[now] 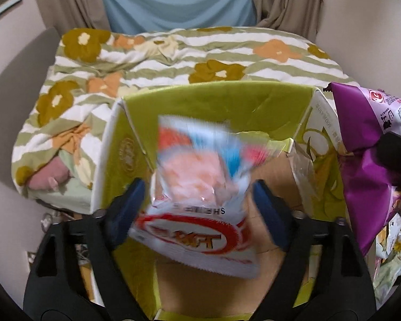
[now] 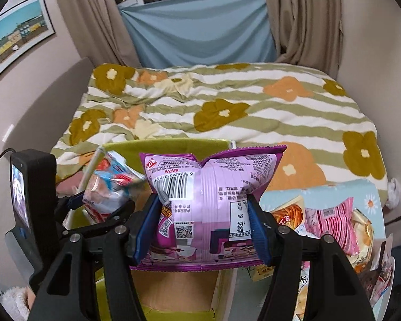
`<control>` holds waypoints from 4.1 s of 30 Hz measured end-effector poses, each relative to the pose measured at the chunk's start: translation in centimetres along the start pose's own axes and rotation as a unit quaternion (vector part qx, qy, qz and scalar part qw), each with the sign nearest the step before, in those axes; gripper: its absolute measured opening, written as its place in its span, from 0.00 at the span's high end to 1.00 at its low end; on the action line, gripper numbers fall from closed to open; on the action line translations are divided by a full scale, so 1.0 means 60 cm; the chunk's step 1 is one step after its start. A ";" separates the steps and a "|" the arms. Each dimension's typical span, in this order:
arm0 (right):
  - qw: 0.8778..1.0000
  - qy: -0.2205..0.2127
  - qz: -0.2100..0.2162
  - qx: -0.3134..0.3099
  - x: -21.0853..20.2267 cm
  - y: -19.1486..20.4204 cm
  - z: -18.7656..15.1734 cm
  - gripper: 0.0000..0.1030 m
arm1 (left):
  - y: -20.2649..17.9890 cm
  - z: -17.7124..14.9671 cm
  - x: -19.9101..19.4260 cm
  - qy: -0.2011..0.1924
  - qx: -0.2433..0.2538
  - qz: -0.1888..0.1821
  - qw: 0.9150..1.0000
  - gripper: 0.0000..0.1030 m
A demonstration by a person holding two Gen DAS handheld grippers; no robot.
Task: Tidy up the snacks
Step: 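Carry both bags over the box and open both grippers to drop them, then grasp the white MPM bag with the left gripper while the right grasps the yellow bag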
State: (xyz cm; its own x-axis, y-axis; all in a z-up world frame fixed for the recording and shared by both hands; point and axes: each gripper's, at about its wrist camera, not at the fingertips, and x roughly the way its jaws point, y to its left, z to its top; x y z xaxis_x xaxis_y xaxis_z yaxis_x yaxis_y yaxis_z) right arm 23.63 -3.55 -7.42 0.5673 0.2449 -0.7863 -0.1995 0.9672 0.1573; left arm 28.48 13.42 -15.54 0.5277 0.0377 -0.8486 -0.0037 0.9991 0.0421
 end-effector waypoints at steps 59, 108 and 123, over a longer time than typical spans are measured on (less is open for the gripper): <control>0.996 -0.076 0.047 0.008 -0.199 -0.033 -0.010 0.00 | -0.022 -0.062 -0.271 -0.079 -0.004 -0.056 0.995 0.00; 0.988 0.087 0.016 0.125 -0.168 -0.555 -0.387 0.00 | -0.642 -0.337 -0.145 0.091 0.365 -0.236 0.896 0.00; 0.983 0.128 0.021 0.126 -0.109 -0.545 -0.420 0.21 | -0.666 -0.349 -0.061 0.152 0.349 -0.286 0.879 0.27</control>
State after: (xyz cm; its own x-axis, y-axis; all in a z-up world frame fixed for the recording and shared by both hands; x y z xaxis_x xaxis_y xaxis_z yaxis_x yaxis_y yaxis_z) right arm 6.28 -38.52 -22.47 0.3358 0.2905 -0.8960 0.0050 0.9507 0.3101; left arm 8.91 -26.25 -25.19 0.0218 -0.3585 -0.9333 0.7676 0.6040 -0.2141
